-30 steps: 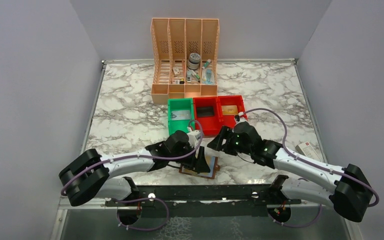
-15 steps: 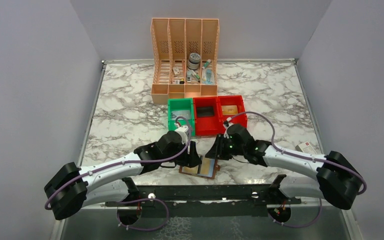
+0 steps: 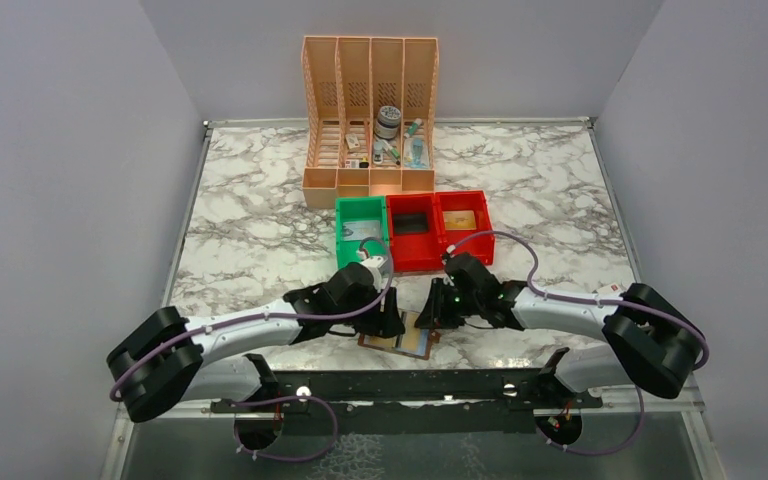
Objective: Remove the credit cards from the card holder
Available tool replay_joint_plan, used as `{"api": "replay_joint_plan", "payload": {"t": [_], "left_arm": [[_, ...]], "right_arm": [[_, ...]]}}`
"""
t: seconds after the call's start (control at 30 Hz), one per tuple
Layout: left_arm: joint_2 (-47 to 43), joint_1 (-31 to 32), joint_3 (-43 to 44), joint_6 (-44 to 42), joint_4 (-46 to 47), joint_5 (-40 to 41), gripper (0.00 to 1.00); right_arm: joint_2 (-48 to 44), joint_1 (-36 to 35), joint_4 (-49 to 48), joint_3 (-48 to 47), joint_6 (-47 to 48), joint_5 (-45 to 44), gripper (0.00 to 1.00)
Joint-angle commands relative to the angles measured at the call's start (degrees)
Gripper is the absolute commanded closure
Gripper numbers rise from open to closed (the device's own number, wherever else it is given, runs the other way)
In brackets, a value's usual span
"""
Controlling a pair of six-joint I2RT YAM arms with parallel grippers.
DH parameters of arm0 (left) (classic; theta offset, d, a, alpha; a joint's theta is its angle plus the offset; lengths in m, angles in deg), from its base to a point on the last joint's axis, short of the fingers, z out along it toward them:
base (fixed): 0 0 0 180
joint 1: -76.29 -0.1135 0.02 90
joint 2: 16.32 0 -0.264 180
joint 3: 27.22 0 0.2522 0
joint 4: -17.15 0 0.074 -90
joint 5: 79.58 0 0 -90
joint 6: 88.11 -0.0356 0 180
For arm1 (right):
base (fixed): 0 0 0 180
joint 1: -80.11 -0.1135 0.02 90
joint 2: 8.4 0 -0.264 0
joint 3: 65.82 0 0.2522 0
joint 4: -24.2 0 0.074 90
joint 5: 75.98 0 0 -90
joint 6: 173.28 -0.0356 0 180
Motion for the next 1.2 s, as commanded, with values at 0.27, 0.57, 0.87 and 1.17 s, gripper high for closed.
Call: {"api": "replay_joint_plan", "payload": {"t": [0.27,0.57,0.87,1.17], "left_arm": [[11.59,-0.15,3.46,-0.55,5.57,-7.03,0.49],[11.59,-0.18,1.04,3.03,10.29,-8.26,0.58],[10.7,-0.89,-0.97,6.98,13.98,-7.55,0.65],[7.18,-2.42,-5.45,12.27,20.9,-6.33,0.78]], "right_arm": [[1.58,0.13,1.24,3.64,-1.93,-5.32,0.82],[0.86,0.15,0.22,5.25,-2.77,-5.19,0.83],[0.3,0.15,-0.42,6.48,-3.16,-5.02,0.84],[1.33,0.15,-0.88,7.29,-3.4,-5.12,0.85]]}}
